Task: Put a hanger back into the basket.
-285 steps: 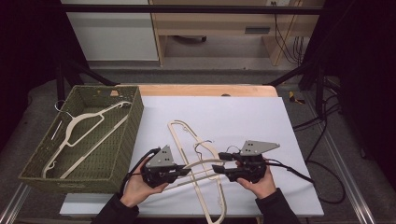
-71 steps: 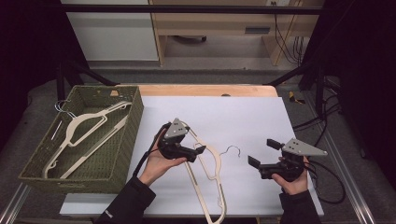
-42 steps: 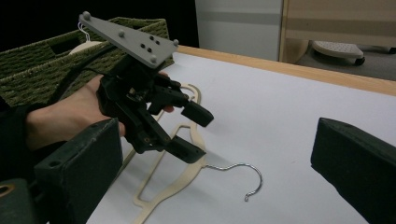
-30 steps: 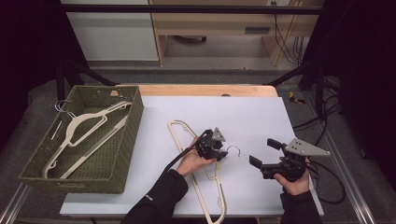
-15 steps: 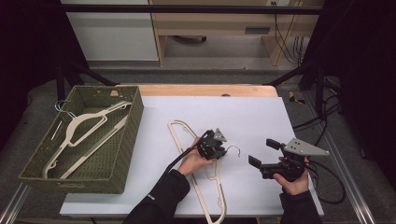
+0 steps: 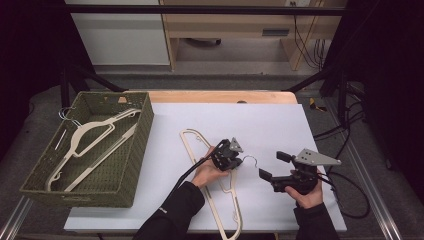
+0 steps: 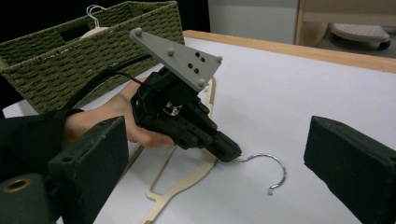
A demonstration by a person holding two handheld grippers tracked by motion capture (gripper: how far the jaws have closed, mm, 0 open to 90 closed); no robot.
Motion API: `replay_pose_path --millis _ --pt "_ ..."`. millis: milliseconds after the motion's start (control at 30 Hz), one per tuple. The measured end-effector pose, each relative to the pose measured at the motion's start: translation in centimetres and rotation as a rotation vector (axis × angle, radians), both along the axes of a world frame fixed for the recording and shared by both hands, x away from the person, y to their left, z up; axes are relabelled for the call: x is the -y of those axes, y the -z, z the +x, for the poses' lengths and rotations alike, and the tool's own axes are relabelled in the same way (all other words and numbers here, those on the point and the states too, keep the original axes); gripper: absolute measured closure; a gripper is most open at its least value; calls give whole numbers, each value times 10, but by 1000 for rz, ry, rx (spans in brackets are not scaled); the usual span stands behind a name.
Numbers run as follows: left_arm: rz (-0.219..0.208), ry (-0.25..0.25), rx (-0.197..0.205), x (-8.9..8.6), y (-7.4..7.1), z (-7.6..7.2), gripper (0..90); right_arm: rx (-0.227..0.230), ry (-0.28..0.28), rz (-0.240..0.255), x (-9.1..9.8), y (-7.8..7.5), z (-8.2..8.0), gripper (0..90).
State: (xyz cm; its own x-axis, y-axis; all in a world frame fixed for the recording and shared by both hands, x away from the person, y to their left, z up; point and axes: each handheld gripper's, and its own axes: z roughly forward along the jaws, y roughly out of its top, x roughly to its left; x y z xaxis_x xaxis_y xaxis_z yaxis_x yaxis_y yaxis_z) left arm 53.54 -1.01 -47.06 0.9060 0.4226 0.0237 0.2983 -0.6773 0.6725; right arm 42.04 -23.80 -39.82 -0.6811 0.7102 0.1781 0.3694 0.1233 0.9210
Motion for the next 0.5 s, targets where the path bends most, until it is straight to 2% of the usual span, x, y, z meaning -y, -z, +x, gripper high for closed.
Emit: replay_pose_path --millis 267,500 --pt "-66 1 49 -12 -19 -7 890 -64 -31 -19 -19 14 7 136" --pt "-105 0 87 -21 -32 -14 890 -150 -56 -50 -41 35 16 182"
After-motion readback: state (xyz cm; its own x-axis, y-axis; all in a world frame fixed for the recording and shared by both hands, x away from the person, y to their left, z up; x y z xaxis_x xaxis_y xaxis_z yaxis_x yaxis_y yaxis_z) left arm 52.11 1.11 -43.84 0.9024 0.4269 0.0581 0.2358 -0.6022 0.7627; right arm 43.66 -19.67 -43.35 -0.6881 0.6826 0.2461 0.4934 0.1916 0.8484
